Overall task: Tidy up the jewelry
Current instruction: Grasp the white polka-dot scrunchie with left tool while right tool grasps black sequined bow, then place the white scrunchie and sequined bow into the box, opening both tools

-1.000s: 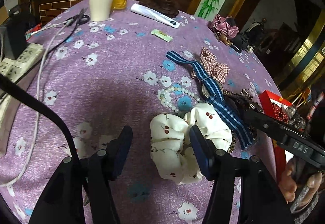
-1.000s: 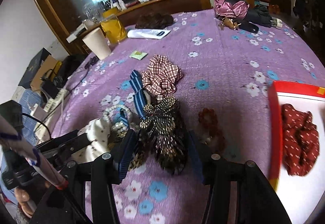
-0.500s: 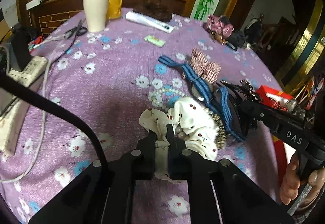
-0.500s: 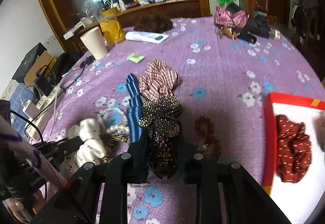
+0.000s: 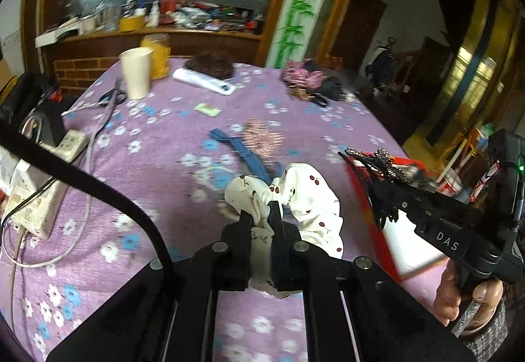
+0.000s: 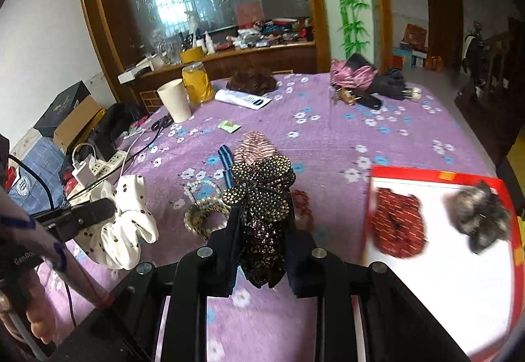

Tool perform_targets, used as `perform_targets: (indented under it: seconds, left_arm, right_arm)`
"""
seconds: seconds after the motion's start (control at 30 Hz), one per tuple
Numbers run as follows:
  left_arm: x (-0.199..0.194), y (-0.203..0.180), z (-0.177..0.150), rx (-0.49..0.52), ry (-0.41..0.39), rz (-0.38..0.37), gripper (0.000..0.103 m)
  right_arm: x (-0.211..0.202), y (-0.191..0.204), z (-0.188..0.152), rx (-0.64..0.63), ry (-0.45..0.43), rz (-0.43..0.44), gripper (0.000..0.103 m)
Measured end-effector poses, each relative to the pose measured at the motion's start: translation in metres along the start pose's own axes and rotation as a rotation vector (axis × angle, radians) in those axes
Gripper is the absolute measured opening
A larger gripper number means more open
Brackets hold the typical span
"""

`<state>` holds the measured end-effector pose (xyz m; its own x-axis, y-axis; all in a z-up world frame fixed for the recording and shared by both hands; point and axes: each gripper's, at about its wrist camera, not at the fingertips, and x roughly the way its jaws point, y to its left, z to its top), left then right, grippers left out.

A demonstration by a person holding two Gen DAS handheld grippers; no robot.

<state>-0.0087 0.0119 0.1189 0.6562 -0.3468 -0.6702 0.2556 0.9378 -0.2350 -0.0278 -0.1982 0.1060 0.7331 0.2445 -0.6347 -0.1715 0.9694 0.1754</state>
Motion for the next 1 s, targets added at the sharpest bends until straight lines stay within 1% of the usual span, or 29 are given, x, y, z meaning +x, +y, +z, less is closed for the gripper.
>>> perform_targets:
  seconds: [0.13,0.23,0.33,0.47,0.6,0.77,0.87,1.0]
  left_arm:
    - [-0.005,-0.040,-0.003,0.051,0.001,-0.034,0.008]
    - [0.001,-0.070,-0.005,0.082,0.021,-0.060,0.008]
    - [0.011,-0.102,-0.008,0.120,0.045,-0.076,0.008]
    - [0.035,-0.141,-0.012,0.158,0.083,-0.093,0.008]
    - [0.068,-0.169,-0.016,0.165,0.145,-0.104,0.008]
    - [0.114,-0.195,-0.024,0.179,0.226,-0.082,0.008]
    - [0.133,-0.201,-0.031,0.188,0.263,-0.056,0.008]
    - [0.141,-0.200,-0.039,0.195,0.301,-0.022,0.008]
  right_arm:
    - [-0.039,-0.025,-0.013,0.016,-0.029,-0.032,0.025]
    - [-0.060,-0.048,-0.023,0.034,-0.038,-0.073,0.025]
    - [-0.083,-0.084,-0.034,0.074,-0.047,-0.130,0.025]
    - [-0.100,-0.133,-0.048,0.149,-0.045,-0.204,0.025]
    - [-0.101,-0.169,-0.059,0.197,-0.021,-0.263,0.025]
    - [-0.090,-0.197,-0.073,0.230,0.021,-0.303,0.025]
    - [-0.082,-0.211,-0.080,0.256,0.053,-0.327,0.025]
    - [-0.080,-0.226,-0.088,0.281,0.075,-0.345,0.025]
